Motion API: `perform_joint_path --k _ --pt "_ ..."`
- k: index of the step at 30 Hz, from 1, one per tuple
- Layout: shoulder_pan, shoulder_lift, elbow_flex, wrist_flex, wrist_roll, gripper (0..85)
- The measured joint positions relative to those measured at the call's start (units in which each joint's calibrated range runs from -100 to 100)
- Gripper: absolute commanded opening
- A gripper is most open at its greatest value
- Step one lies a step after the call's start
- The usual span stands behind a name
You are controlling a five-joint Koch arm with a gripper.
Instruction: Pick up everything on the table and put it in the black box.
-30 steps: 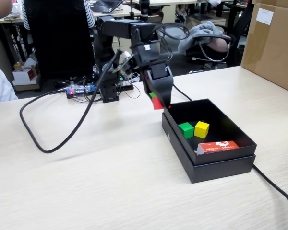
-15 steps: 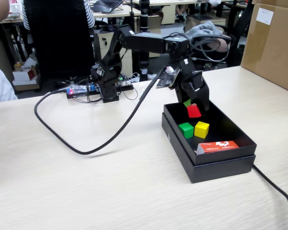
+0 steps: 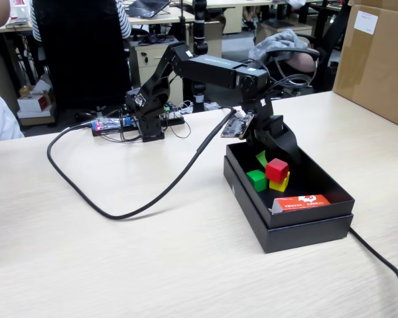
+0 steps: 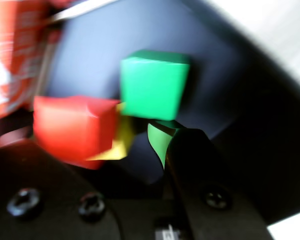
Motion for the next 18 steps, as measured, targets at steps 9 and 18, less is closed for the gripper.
perform_joint_path --k 9,18 --pt "-3.91 -40.78 -23.82 1.55 -0.34 46.9" --pt "-11.38 -71.97 -44.27 7.05 -2.25 47.9"
